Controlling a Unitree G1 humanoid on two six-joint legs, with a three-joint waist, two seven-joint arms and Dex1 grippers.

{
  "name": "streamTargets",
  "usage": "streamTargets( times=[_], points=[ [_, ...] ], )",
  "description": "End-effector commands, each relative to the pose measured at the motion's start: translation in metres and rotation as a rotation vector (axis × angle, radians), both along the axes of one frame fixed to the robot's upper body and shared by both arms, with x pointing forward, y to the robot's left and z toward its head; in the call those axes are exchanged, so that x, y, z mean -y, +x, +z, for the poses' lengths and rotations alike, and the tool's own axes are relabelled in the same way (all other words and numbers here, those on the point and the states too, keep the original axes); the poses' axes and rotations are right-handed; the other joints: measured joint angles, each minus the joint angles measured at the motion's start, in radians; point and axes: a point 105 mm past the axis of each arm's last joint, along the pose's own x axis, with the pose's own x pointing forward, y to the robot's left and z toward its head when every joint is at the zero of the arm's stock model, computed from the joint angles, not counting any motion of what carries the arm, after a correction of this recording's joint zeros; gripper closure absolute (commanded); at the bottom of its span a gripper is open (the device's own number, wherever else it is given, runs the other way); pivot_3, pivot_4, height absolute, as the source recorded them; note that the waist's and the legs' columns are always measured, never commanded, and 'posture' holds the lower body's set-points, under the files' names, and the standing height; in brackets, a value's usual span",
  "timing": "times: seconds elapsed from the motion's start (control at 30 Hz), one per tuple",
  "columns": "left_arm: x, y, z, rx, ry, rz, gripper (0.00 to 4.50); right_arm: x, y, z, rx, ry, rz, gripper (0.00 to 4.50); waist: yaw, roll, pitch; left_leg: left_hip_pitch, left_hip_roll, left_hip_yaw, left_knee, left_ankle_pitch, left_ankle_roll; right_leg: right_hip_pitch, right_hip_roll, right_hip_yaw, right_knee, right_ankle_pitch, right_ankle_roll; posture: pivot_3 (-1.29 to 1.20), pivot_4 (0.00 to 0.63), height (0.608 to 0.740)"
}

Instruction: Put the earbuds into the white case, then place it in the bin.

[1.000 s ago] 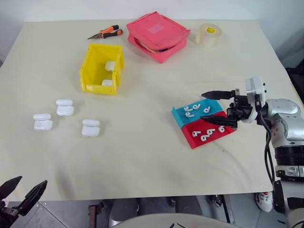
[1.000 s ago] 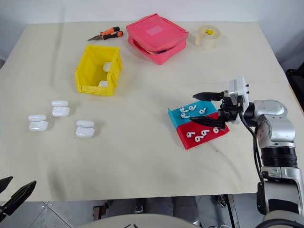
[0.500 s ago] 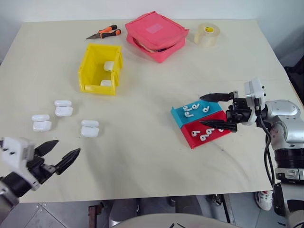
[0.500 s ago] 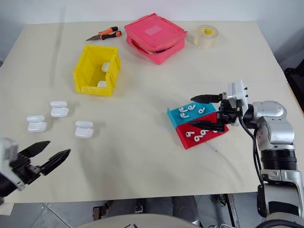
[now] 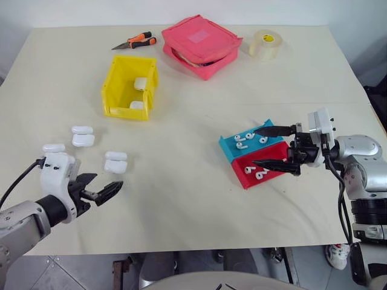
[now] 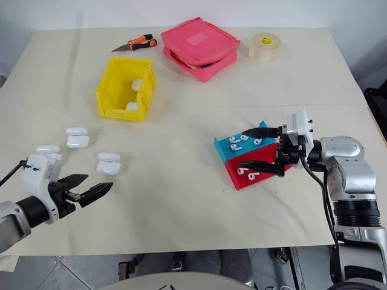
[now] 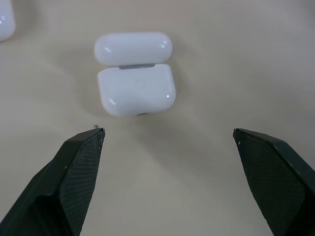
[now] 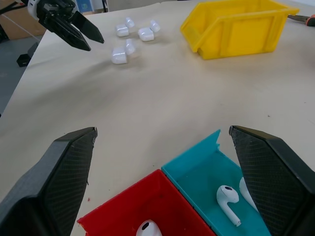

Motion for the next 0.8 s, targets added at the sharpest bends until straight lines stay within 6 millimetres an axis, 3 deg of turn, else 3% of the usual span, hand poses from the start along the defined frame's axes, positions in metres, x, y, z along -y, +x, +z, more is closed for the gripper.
streamTargets(
  times=[0.03, 0.27, 0.8],
  points=[
    [0.003, 0.004, -0.001, -0.040, 0.004, 0.002, 0.04, 0.004, -0.003, 0.013, 0.042, -0.004, 0.001, 0.00, -0.001, 0.000, 0.000, 0.000, 0.000, 0.000, 0.000, 0.000, 0.000, 0.000, 0.000, 0.000, 0.000, 0.000, 0.000, 0.00, 0.150, 0.740],
    [-0.008, 0.013, -0.010, -0.182, 0.077, 0.055, 0.04, 0.007, -0.004, 0.014, 0.035, -0.014, 0.002, 0.00, -0.001, 0.000, 0.000, 0.000, 0.000, 0.000, 0.000, 0.001, -0.001, 0.000, 0.002, 0.000, 0.000, 0.000, 0.000, 0.00, 0.150, 0.740],
    [-0.007, 0.047, 0.005, -0.292, 0.119, 0.051, 0.04, 0.006, -0.013, 0.008, 0.022, -0.009, -0.008, 0.00, 0.001, 0.000, 0.000, 0.000, 0.000, -0.003, 0.000, 0.002, -0.004, 0.000, 0.002, 0.000, 0.001, 0.000, 0.000, 0.00, 0.150, 0.740]
  ],
)
